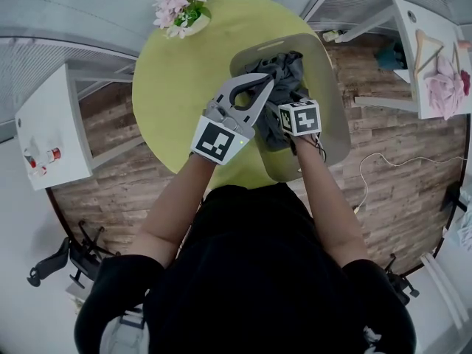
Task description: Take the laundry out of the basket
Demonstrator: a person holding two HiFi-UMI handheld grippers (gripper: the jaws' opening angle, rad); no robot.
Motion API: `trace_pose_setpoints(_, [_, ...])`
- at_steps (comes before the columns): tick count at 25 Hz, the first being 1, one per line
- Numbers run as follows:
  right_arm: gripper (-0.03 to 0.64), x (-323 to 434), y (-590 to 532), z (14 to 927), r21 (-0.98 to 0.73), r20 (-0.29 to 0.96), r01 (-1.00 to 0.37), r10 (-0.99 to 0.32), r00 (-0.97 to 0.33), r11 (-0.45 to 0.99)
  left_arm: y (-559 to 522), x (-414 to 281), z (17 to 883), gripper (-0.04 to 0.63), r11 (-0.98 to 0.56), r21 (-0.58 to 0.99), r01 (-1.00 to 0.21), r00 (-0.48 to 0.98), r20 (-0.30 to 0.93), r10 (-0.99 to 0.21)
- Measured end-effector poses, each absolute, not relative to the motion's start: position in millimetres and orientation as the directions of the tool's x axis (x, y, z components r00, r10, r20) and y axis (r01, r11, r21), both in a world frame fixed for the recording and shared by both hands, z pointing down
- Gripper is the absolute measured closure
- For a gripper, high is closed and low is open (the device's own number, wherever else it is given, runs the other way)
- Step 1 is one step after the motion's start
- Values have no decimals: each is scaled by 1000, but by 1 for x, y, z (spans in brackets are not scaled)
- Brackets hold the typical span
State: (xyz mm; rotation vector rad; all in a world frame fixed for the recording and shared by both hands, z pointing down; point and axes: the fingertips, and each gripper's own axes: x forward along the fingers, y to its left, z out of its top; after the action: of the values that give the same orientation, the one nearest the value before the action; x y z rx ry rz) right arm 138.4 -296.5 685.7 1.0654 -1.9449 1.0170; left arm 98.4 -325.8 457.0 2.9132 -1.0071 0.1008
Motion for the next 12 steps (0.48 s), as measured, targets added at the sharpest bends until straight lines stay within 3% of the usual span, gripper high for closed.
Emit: trace_pose_setpoints(12, [174,139,-310,744,-262,898,-919,-275,-345,296,-336,98,468,589,-782,33,-622,782,86,-618])
